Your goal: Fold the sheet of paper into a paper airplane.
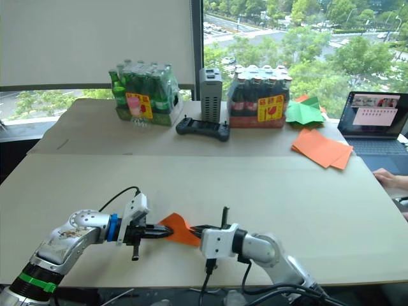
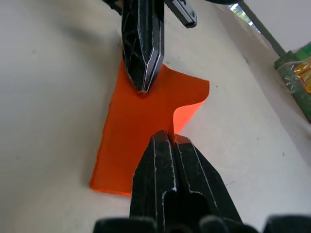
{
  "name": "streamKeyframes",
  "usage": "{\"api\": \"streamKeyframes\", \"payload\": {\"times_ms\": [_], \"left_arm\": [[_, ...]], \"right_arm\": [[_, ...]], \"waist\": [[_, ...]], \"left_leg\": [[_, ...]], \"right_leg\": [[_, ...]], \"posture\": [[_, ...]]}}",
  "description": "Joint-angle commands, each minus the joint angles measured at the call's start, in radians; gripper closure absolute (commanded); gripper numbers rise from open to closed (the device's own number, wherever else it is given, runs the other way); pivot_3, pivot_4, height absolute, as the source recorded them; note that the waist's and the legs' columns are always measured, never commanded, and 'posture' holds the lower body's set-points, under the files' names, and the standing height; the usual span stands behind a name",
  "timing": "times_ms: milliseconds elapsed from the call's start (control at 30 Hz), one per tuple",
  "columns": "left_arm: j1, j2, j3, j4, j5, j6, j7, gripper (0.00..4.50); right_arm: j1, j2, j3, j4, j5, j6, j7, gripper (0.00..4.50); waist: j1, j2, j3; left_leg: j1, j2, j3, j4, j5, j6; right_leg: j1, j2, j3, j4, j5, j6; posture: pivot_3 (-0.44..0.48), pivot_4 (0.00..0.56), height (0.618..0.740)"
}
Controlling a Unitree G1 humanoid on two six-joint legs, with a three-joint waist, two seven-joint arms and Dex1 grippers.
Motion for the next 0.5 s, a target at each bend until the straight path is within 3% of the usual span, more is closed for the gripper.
{"api": "streamKeyframes", "payload": {"times_ms": [33, 500], "left_arm": [[0.013, 0.033, 0.047, -0.015, -0.019, -0.006, -0.017, 4.50], [0.004, 0.067, 0.068, 0.016, -0.002, -0.015, -0.040, 4.50]], "right_arm": [[-0.013, -0.002, 0.005, 0.032, -0.061, -0.123, -0.038, 4.49], [-0.045, -0.023, 0.006, 0.150, -0.162, -0.365, -0.111, 4.49]], "waist": [[-0.002, 0.000, 0.000], [0.000, 0.000, 0.000]], "left_leg": [[0.000, 0.000, 0.000, 0.000, 0.000, 0.000], [0.000, 0.000, 0.000, 0.000, 0.000, 0.000]], "right_leg": [[0.000, 0.000, 0.000, 0.000, 0.000, 0.000], [0.000, 0.000, 0.000, 0.000, 0.000, 0.000]], "posture": [[0.000, 0.150, 0.733], [0.000, 0.150, 0.733]]}}
